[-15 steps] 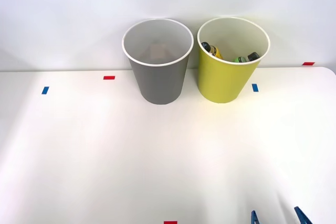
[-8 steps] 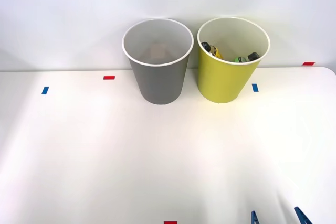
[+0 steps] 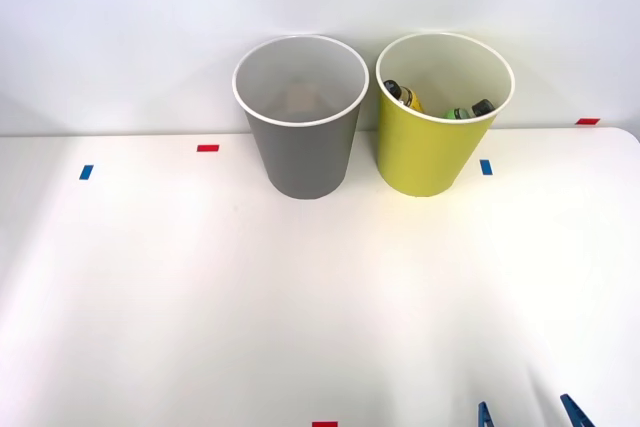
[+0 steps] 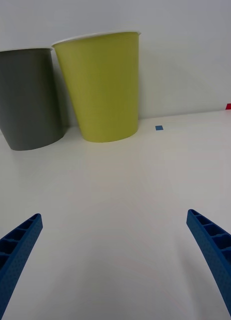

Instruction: Put cans in the gray bin, plastic bottles in the light green bin

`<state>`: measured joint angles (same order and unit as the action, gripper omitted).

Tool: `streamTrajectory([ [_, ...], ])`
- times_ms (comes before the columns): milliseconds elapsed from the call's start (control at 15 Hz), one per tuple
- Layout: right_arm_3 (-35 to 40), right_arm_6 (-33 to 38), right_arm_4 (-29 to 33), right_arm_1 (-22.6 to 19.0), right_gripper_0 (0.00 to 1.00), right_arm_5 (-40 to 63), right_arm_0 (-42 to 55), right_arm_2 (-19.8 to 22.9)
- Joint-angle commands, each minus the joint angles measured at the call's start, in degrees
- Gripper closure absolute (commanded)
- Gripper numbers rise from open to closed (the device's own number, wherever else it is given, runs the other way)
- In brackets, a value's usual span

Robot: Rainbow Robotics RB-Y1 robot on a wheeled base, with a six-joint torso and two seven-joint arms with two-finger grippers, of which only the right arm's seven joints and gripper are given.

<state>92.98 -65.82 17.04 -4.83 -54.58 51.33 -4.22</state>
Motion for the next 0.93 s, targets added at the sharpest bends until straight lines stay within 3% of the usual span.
streamTrajectory([
  [67, 0.00, -0.01, 0.01, 0.00, 0.00, 0.00, 0.00, 0.01],
  [933, 0.00, -0.01, 0.01, 0.00, 0.00, 0.00, 0.00, 0.01],
])
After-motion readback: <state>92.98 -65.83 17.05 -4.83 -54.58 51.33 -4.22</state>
